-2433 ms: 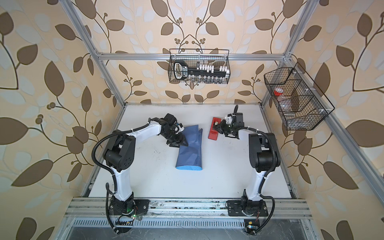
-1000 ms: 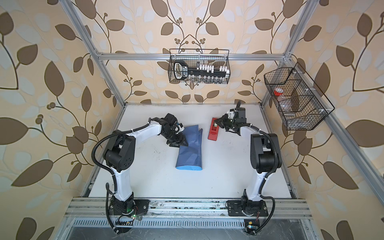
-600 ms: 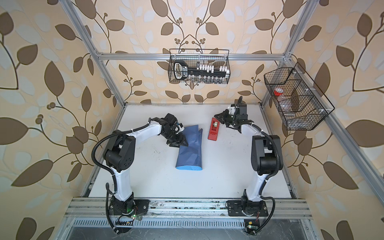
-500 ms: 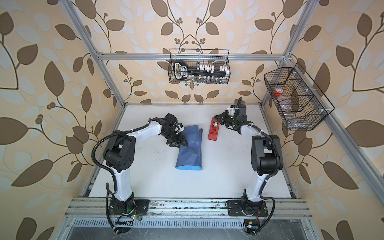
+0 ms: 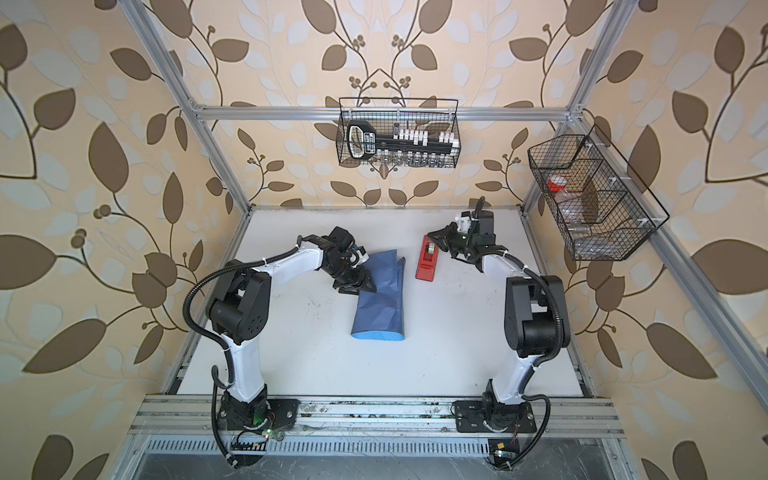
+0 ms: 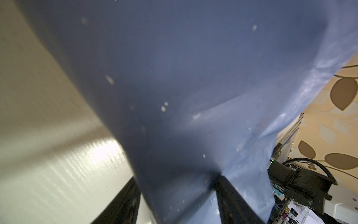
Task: Wrap a gift box in wrapping paper
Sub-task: Tear off the tape with the cutter.
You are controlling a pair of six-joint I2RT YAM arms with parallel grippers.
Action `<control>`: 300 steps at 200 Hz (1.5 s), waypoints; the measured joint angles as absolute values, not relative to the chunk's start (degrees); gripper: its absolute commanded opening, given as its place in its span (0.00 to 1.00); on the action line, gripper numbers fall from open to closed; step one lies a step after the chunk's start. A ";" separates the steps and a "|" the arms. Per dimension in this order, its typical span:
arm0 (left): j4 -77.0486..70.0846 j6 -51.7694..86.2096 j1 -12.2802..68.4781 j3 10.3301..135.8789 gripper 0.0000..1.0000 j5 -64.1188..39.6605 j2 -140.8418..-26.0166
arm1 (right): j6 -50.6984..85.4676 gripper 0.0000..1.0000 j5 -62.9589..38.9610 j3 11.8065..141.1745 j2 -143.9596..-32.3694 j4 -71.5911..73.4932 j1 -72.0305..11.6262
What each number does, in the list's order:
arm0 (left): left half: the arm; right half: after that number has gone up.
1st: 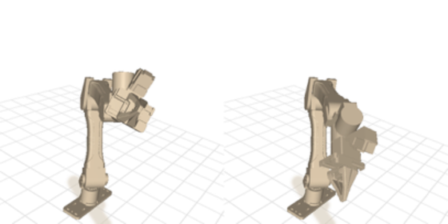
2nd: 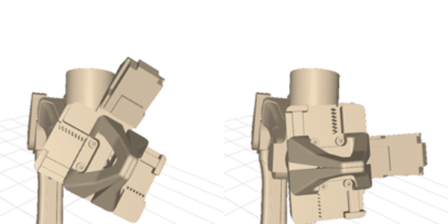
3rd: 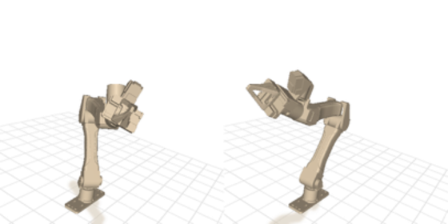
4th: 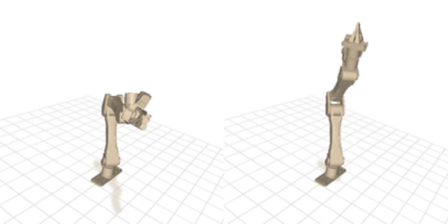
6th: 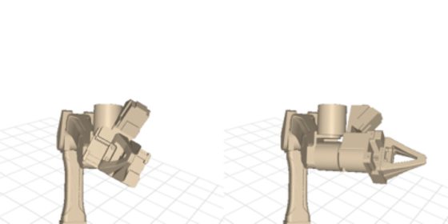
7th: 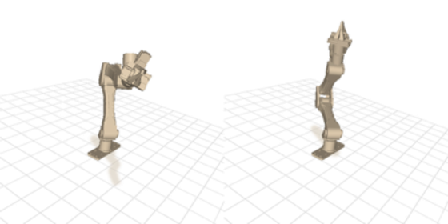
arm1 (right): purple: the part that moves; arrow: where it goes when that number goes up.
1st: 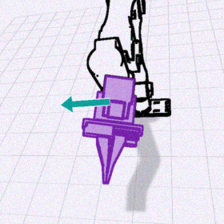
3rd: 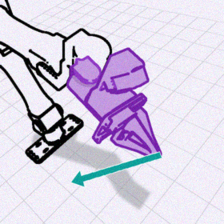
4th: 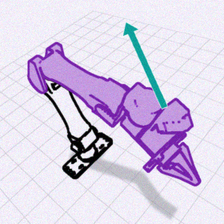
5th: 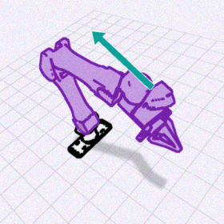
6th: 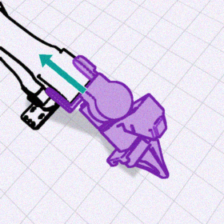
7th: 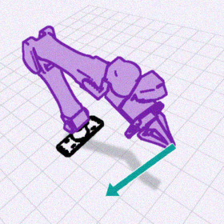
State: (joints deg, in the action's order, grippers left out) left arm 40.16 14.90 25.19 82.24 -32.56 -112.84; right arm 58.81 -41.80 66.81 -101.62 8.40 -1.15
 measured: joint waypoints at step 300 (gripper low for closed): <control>40.47 14.92 25.21 82.52 0.63 -32.58 -113.01 | 55.05 0.00 -37.58 42.48 -100.18 19.29 -6.90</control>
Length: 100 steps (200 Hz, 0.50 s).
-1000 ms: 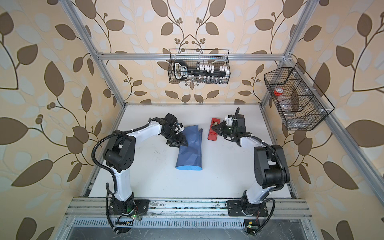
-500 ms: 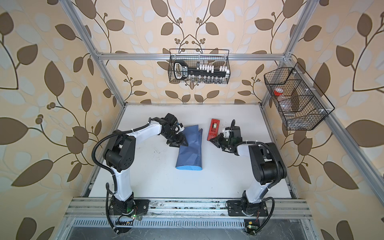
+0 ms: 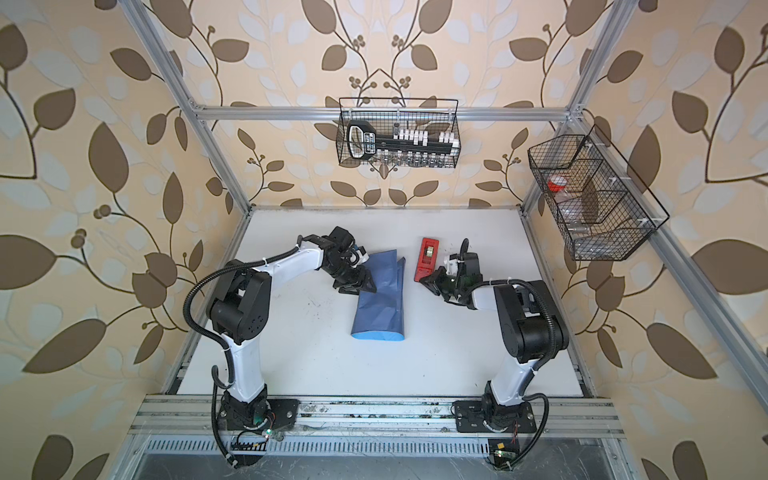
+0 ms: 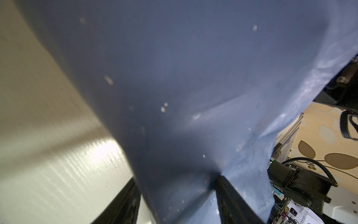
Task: Wrap a gift box in wrapping paper
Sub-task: Tear off the tape with the cutter.
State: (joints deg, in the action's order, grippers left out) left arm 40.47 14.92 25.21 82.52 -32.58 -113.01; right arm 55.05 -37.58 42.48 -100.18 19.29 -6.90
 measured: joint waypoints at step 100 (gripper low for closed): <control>40.47 14.92 25.21 82.52 0.62 -32.58 -113.01 | 48.23 0.00 -33.45 43.51 -102.13 10.94 -5.21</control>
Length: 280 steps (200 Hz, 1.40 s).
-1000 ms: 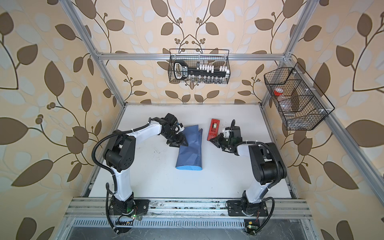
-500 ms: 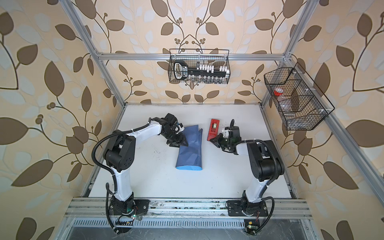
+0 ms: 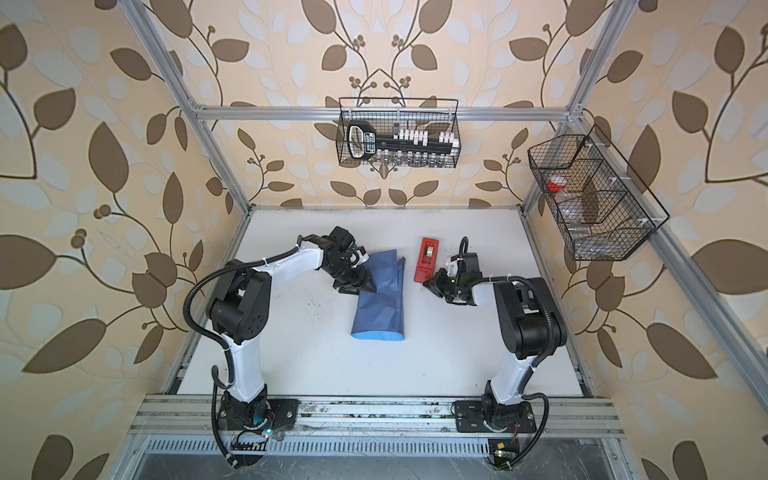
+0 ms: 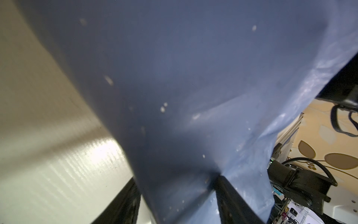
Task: Wrap a gift box in wrapping paper
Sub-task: Tear off the tape with the cutter, then stick the wrapping paper to the gift box.
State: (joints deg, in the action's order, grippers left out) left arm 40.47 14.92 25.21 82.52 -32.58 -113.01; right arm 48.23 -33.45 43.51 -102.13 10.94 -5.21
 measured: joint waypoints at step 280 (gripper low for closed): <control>41.58 14.92 25.87 83.85 0.63 -31.64 -113.65 | -11.88 0.00 -24.08 97.36 -114.85 -63.64 -25.78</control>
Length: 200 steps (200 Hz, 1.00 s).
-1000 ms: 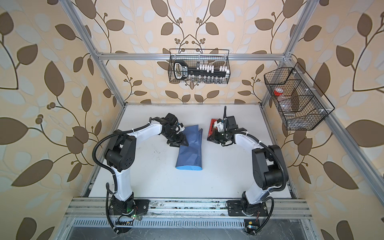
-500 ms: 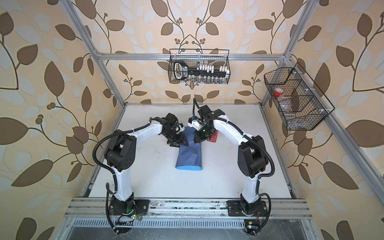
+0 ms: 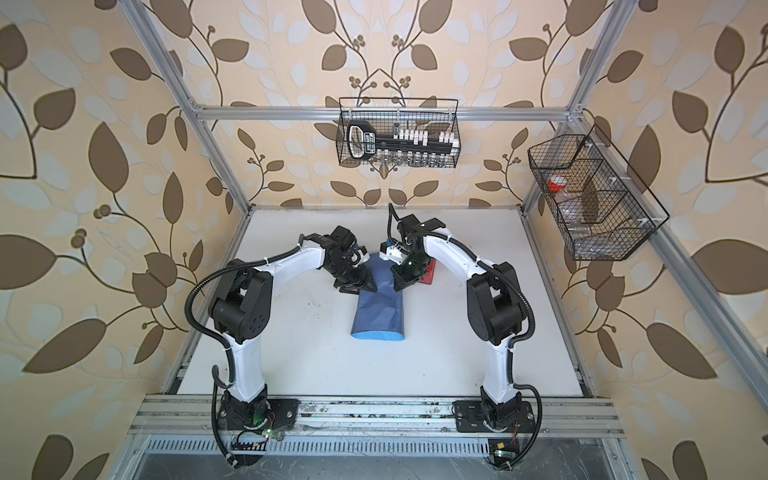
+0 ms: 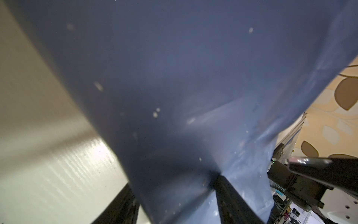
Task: Wrap a gift box in wrapping paper
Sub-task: Stick the wrapping paper to the gift box.
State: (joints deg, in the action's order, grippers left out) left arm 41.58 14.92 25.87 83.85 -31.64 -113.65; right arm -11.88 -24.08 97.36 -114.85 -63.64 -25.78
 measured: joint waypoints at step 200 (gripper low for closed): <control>44.12 13.02 26.72 86.32 0.63 -29.15 -114.06 | -12.05 0.00 -23.53 103.79 -122.41 -67.05 -25.34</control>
State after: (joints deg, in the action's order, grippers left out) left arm 44.12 13.02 26.72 86.32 -29.15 -114.06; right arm -12.05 -23.53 103.79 -122.41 -67.05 -25.34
